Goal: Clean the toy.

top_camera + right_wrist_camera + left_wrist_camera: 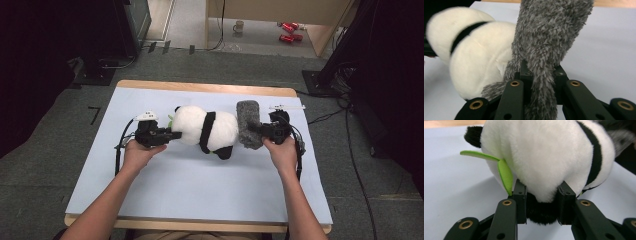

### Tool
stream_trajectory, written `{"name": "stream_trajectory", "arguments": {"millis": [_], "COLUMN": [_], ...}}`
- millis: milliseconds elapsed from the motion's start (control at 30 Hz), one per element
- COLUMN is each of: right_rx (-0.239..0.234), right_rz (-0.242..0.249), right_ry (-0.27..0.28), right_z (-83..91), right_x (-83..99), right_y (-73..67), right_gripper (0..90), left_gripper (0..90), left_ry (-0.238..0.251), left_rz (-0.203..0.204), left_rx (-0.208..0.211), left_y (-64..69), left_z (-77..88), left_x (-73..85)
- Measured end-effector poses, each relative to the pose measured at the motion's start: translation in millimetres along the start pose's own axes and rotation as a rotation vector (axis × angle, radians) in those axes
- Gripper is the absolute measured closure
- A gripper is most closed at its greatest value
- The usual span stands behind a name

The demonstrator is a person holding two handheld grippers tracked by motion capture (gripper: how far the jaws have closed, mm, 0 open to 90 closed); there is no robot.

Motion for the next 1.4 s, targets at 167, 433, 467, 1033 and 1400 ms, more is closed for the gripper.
{"name": "stream_trajectory", "arguments": {"millis": [167,433,467,1033,1400], "right_rx": [0.018,0.082,0.091,0.046,0.039], "right_rz": [-0.021,0.029,0.049,-0.023,0.022], "right_ry": [-0.024,-0.116,-0.124,-0.119,-0.073], "right_z": [-7.2,-32.4,-36.2,-51.4,-34.2], "right_x": [14.3,35.6,39.1,42.3,35.3], "right_y": [10.9,20.8,22.7,36.2,35.4], "right_gripper": [77.0,75.0,74.2,39.0,29.8], "left_gripper": [67.8,65.8,65.4,57.3,46.8], "left_ry": [-0.005,-0.013,-0.017,-0.025,-0.038], "left_rz": [-0.003,0.016,0.017,0.035,0.020], "left_rx": [-0.014,-0.007,-0.006,-0.017,-0.036], "left_y": [-2.9,-18.4,-19.8,-26.1,-27.7], "left_z": [0.4,-1.0,-1.2,-3.1,1.6], "left_x": [2.3,13.8,14.5,19.7,20.2]}}
Point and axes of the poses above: each handheld gripper's, and its own axes: z roughly backward along the jaws, x roughly out of its underside, y roughly to its right, the point moved 4 cm from there along -z, roughly forward along the jaws, and after that the axes turned 2 degrees about -z, right-handed, at the moved point
